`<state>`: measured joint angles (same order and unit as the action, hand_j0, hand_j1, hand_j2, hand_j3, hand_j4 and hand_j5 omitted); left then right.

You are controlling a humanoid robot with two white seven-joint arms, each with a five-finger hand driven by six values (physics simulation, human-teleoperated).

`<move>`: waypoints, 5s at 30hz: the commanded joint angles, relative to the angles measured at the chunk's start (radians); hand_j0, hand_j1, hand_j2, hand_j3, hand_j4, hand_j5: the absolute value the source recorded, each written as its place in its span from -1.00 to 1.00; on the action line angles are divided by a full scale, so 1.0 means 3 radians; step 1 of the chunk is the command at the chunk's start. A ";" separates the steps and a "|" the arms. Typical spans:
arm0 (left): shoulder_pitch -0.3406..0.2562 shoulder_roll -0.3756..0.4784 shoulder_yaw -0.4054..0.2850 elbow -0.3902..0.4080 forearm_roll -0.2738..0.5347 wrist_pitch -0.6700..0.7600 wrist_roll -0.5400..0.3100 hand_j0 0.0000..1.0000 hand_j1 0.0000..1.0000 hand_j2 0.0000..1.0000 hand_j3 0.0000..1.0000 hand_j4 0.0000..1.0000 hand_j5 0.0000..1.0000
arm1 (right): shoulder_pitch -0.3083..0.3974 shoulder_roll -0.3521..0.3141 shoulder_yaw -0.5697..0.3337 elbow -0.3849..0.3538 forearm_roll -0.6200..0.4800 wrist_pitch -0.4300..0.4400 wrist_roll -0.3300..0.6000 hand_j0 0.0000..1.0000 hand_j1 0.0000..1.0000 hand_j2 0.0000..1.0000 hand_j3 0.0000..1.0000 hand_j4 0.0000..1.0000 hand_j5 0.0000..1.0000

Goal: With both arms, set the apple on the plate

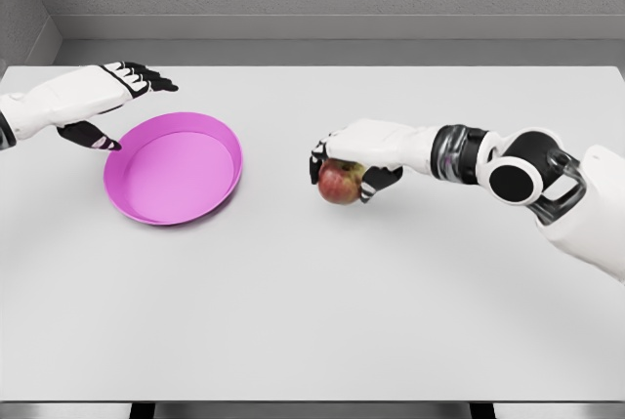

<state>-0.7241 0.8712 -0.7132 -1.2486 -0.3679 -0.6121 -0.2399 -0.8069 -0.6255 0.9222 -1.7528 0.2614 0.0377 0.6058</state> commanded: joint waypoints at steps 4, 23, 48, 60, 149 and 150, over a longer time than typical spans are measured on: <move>-0.0005 0.0005 0.0005 0.0000 0.0020 0.0004 0.0002 1.00 1.00 1.00 1.00 1.00 1.00 | 0.0000 0.0060 0.0050 0.0003 -0.0007 0.0018 -0.0005 0.08 0.08 0.08 0.08 0.08 0.08; -0.0015 -0.0020 -0.0031 -0.0174 -0.0164 0.0004 0.0007 1.00 1.00 1.00 1.00 1.00 1.00 | 0.0138 -0.1090 -0.0676 0.0059 0.0003 -0.0069 -0.0020 1.00 1.00 1.00 1.00 1.00 1.00; -0.0884 -0.1124 -0.1289 -0.0660 -0.0998 0.0004 -0.0065 1.00 1.00 1.00 1.00 1.00 1.00 | 0.0562 -0.1448 -0.1131 0.0310 0.0003 -0.0872 -0.0020 1.00 1.00 1.00 1.00 1.00 1.00; -0.0956 -0.1125 -0.1417 -0.0517 -0.1008 0.0004 -0.0228 1.00 1.00 1.00 1.00 1.00 1.00 | 0.0593 -0.1453 -0.1136 0.0254 0.0003 -0.0877 -0.0015 1.00 1.00 1.00 1.00 1.00 1.00; -0.0522 -0.0179 -0.0517 -0.0425 -0.0789 0.0004 -0.0520 1.00 1.00 1.00 1.00 1.00 1.00 | 0.1227 -0.1387 -0.1719 -0.0002 0.0019 -0.0877 -0.0015 1.00 1.00 1.00 1.00 1.00 1.00; -0.0455 -0.0153 -0.0445 -0.0425 -0.0630 0.0004 -0.0520 1.00 1.00 1.00 1.00 1.00 1.00 | 0.1227 -0.1387 -0.1719 -0.0002 0.0019 -0.0877 -0.0015 1.00 1.00 1.00 1.00 1.00 1.00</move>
<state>-0.8437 0.8123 -0.8801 -1.3755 -0.5961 -0.6132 -0.3987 -0.4387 -1.0387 0.4069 -1.7532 0.2689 -0.2265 0.6017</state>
